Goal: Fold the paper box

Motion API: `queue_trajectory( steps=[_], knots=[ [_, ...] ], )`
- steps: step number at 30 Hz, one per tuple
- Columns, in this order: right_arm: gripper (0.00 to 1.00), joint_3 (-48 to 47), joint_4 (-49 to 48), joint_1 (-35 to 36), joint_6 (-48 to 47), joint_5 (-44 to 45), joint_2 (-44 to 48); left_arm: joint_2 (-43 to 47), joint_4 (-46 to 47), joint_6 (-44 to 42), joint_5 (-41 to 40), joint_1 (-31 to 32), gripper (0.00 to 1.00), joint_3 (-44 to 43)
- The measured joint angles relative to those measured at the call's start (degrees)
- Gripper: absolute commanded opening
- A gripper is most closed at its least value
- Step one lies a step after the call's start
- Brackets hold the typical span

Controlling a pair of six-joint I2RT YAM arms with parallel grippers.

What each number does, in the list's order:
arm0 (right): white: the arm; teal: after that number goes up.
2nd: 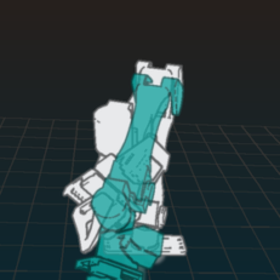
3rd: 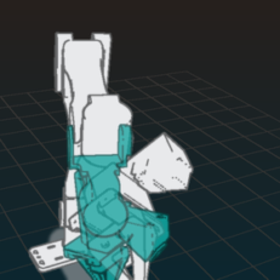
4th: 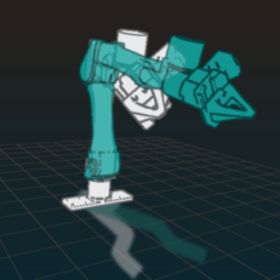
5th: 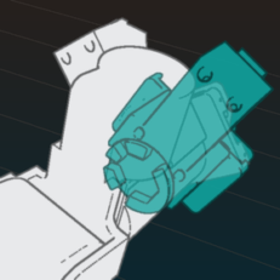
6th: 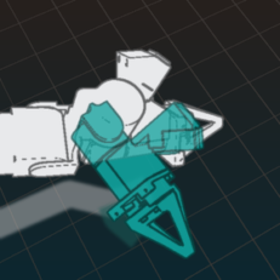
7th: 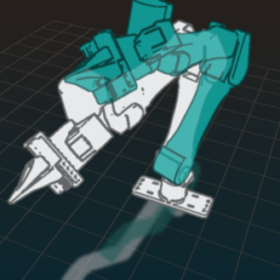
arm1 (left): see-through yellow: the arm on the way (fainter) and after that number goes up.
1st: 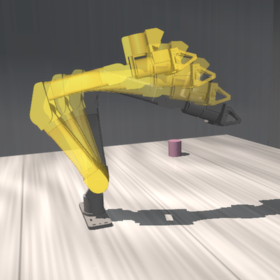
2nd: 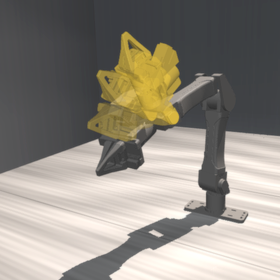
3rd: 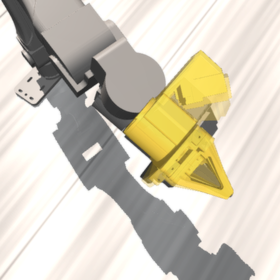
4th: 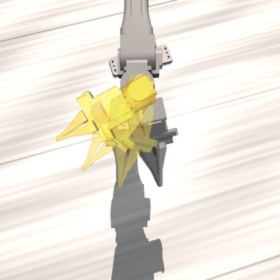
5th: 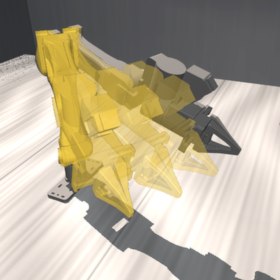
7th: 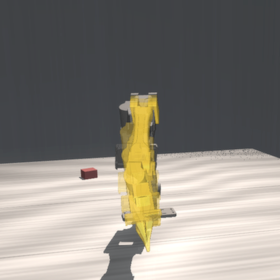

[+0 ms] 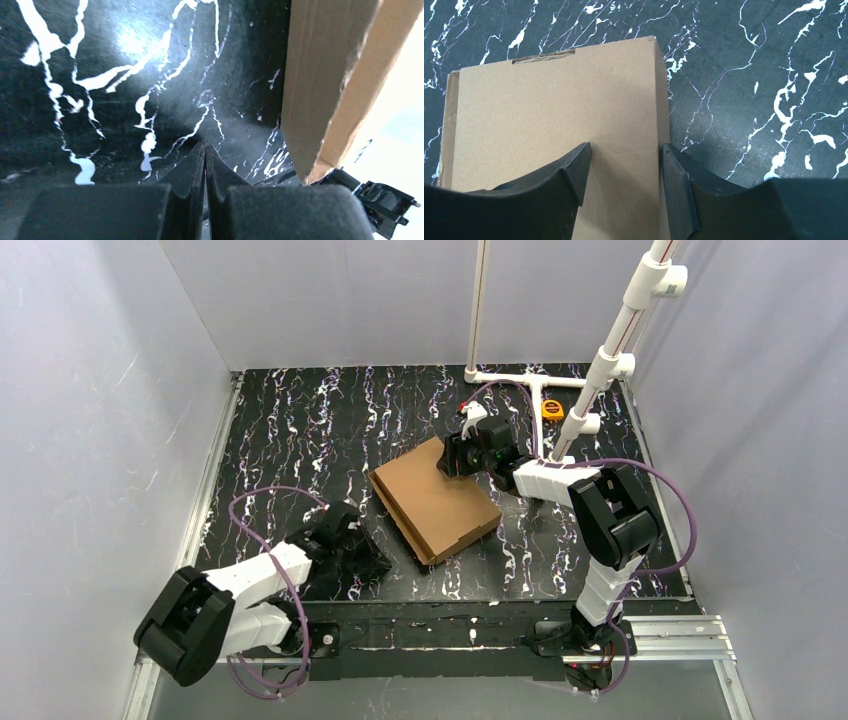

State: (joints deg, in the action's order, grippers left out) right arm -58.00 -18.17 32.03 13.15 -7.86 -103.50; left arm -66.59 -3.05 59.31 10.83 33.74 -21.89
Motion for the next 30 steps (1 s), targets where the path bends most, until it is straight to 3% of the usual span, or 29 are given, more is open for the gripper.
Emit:
queue_trajectory(
  steps=[7,14,18,23,30],
  knots=[
    [0.61,0.0,0.0,0.0,0.0,0.0,0.0,0.8,4.7,5.5,-1.2,5.4,0.00,-0.5],
    [0.61,-0.4,-0.4,0.0,-0.7,1.1,-0.3,-18.1,3.1,10.9,-0.4,9.4,0.00,-18.2],
    [0.61,-0.5,-1.0,-0.2,-1.2,1.4,-0.6,-20.2,-0.5,11.0,-1.0,9.9,0.00,-21.5],
    [0.62,-0.5,-1.0,-0.1,-1.1,1.4,-0.6,-15.8,-2.1,10.3,-2.4,9.9,0.00,-19.7],
    [0.71,-0.5,-0.9,0.6,-0.2,1.1,-0.7,-2.4,3.8,13.4,-2.7,12.3,0.00,-4.0]
  ],
)
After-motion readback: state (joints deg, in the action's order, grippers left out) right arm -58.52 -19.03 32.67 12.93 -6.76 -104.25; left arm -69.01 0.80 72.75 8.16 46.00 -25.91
